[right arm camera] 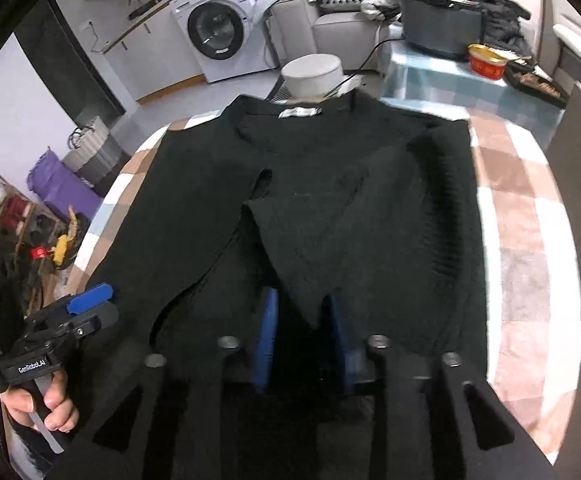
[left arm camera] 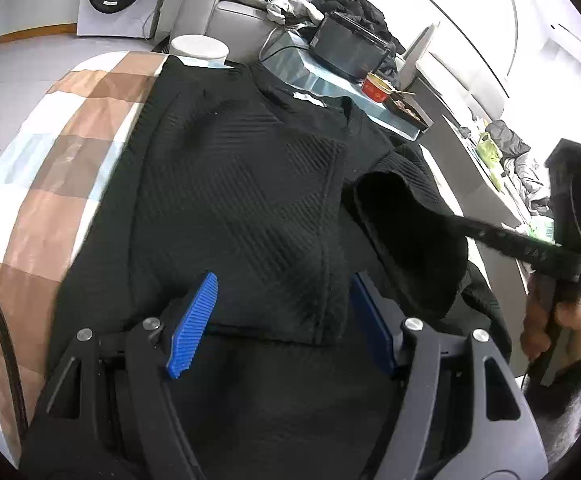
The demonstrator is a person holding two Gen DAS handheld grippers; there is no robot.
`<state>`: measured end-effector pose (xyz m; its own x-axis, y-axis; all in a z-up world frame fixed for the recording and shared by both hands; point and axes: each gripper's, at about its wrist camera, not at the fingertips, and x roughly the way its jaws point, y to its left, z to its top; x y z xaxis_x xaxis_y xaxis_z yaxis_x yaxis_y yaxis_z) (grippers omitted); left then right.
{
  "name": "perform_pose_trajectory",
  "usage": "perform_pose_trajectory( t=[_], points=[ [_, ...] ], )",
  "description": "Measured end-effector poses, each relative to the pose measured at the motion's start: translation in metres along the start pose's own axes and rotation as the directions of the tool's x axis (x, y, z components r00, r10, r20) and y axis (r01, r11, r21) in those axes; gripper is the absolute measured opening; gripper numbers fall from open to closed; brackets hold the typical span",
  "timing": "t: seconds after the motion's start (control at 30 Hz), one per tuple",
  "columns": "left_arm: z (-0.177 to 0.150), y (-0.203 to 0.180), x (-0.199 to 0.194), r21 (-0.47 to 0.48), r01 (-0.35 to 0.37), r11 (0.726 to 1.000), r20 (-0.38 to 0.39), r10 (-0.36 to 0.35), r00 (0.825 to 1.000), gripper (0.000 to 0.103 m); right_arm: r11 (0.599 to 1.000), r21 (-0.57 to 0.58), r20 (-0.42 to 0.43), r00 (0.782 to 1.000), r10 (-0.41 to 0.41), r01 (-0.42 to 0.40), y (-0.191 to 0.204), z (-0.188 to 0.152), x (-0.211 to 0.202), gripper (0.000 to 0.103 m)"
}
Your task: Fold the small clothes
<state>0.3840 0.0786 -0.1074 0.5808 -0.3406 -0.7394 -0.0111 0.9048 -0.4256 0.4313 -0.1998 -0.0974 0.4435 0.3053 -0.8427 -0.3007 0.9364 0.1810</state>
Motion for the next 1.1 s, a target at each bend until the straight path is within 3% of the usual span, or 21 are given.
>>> perform_pose_trajectory(
  t=[0.07, 0.2, 0.3, 0.37, 0.43, 0.47, 0.5, 0.6, 0.8, 0.87, 0.93, 1.1],
  points=[
    [-0.001, 0.003, 0.0, -0.012, 0.003, 1.0, -0.006, -0.003, 1.0, 0.066, 0.999, -0.011, 0.034, 0.998, -0.049, 0.05, 0.002, 0.004, -0.007, 0.041],
    [-0.002, 0.006, -0.002, -0.019, 0.01, 1.0, -0.006, -0.01, 1.0, 0.066, 0.996, -0.066, 0.041, 0.997, -0.058, 0.061, 0.02, 0.017, -0.004, 0.044],
    [-0.004, 0.009, -0.003, -0.028, 0.009, 1.0, -0.006, -0.009, 1.0, 0.066, 0.984, -0.164, -0.003, 0.998, -0.069, 0.068, 0.047, 0.026, 0.02, 0.05],
    [-0.004, 0.012, -0.004, -0.031, 0.006, 0.999, -0.005, -0.006, 1.0, 0.066, 0.967, -0.221, -0.02, 0.991, -0.131, 0.124, 0.059, 0.03, 0.042, 0.05],
    [-0.005, 0.015, -0.005, -0.041, 0.006, 0.999, -0.002, -0.006, 1.0, 0.066, 0.955, -0.236, -0.042, 0.98, -0.195, 0.18, 0.063, 0.035, 0.066, 0.045],
    [-0.005, 0.017, -0.006, -0.048, 0.007, 0.999, -0.001, -0.007, 1.0, 0.066, 0.957, -0.228, -0.059, 0.978, -0.2, 0.182, 0.062, 0.039, 0.077, 0.026],
    [-0.006, 0.019, -0.007, -0.052, 0.009, 0.999, -0.001, -0.009, 1.0, 0.066, 0.962, -0.207, -0.071, 0.978, -0.195, 0.176, 0.059, 0.042, 0.084, 0.009],
    [-0.007, 0.022, -0.007, -0.058, 0.003, 0.998, -0.002, -0.004, 1.0, 0.066, 0.981, -0.13, -0.03, 0.988, -0.149, 0.143, 0.053, 0.057, 0.083, 0.004],
    [-0.008, 0.027, -0.005, -0.071, -0.006, 0.997, -0.008, 0.006, 1.0, 0.066, 0.996, 0.045, 0.115, 0.99, -0.077, 0.073, 0.047, 0.094, 0.061, 0.006],
    [-0.009, 0.026, -0.005, -0.073, -0.008, 0.997, -0.01, 0.008, 1.0, 0.066, 0.998, 0.055, 0.046, 0.999, 0.015, -0.017, 0.048, 0.1, 0.072, 0.015],
    [-0.008, 0.025, -0.005, -0.071, -0.005, 0.997, -0.01, 0.004, 1.0, 0.066, 0.996, 0.055, 0.031, 0.997, 0.07, -0.071, 0.047, 0.097, 0.071, 0.015],
    [-0.009, 0.024, -0.005, -0.067, -0.007, 0.998, -0.007, 0.006, 1.0, 0.066, 0.998, 0.056, 0.052, 0.998, 0.02, -0.023, 0.035, 0.072, 0.046, 0.023]
  ],
)
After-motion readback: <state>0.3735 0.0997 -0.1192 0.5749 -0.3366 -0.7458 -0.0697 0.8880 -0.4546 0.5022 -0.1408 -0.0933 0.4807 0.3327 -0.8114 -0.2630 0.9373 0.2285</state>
